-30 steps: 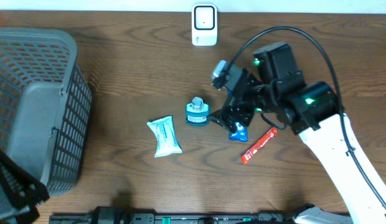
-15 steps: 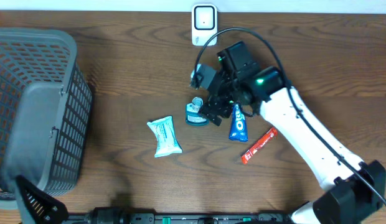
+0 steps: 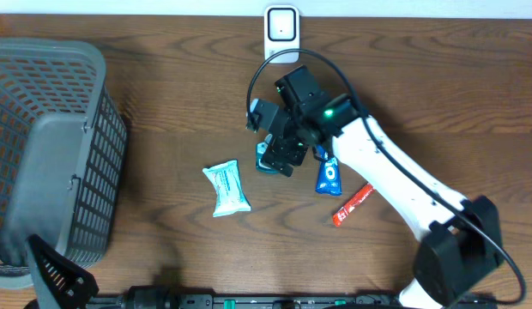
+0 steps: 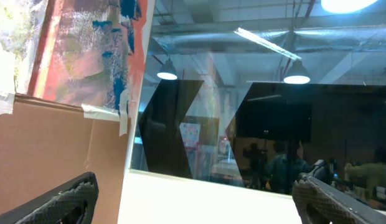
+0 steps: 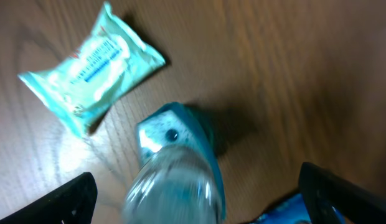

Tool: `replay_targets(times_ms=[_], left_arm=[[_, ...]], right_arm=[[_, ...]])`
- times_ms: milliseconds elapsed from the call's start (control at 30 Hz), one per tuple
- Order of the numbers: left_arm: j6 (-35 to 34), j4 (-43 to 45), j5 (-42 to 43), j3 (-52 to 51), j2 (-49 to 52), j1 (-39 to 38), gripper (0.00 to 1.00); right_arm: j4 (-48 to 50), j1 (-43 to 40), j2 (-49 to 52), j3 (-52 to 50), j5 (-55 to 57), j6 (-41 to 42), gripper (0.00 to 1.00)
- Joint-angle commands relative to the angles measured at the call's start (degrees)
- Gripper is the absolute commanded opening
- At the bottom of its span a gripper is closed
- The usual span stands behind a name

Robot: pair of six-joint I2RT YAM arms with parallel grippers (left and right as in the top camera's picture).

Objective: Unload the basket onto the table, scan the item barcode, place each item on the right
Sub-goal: 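Reach the right gripper to the teal mouthwash bottle and grasp it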

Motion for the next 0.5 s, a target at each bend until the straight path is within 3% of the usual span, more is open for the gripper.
replay_targets(times_ms=[0,233,367,467], left_arm=[[-0.1,0.4,1.0,-0.1,-0.6,0.3,1.0],[-0.1,0.4,0.9,-0.1,-1.2,0.3,1.0],[-0.1,0.4,0.9,-0.1,-1.6,0.3,1.0],[-0.1,0.4,0.9,-0.1,-2.4,0.3,1.0]], right_arm=[[0.4,1.4,2.9,0.6,2.4,-1.3,0.99],[1.6,2.3,6.1,0.6,4.0,-1.7,0.96],[1.7,2.3,6.8,0.6,4.1,-1.7,0.69],[1.5,2.3,7.7,0.6,4.1,-1.7,0.55]])
